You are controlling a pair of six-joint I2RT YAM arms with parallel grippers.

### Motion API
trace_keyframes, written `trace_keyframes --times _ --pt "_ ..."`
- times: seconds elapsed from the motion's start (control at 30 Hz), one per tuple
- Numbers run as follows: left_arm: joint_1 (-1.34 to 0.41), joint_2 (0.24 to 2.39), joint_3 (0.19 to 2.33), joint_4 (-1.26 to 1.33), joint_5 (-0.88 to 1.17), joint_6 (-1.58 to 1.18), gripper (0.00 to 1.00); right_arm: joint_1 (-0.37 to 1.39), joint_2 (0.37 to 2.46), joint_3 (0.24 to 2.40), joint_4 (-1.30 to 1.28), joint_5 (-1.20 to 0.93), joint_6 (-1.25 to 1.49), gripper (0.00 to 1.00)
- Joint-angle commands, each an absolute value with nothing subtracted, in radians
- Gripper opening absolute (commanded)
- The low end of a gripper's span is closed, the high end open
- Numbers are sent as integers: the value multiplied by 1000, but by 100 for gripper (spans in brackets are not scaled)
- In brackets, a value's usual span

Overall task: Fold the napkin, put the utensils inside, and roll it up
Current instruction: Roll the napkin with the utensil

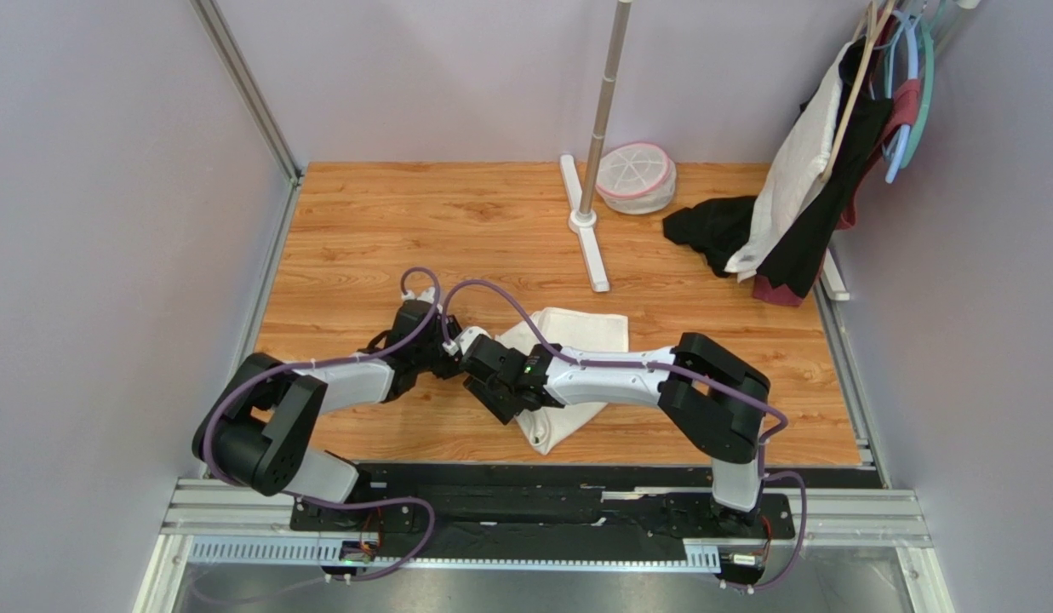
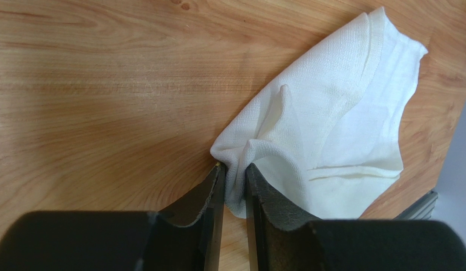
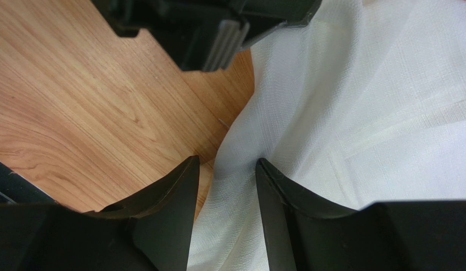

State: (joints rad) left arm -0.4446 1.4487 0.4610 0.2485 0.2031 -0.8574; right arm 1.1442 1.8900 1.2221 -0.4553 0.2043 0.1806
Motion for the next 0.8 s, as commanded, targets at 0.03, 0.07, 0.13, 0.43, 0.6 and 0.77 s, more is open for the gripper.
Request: trace_keyframes --times 0.03,0.07,0.13,0.43,0.6,0.77 --pt "-451 1384 446 144 181 -804 32 1109 1922 1164 -459 212 241 47" --pt "-451 1372 445 137 181 -804 33 1105 1921 1151 -453 193 247 47" --pt "-451 1335 445 124 178 -804 43 1092 1918 1108 -425 120 255 45" --pt "-451 1084 378 22 92 -810 67 1029 1895 973 -264 -239 287 10" --pt "-451 939 301 34 84 -798 71 985 1867 936 -186 -429 267 3" --pt "-453 923 276 61 114 -778 71 930 1893 942 -153 -567 250 1"
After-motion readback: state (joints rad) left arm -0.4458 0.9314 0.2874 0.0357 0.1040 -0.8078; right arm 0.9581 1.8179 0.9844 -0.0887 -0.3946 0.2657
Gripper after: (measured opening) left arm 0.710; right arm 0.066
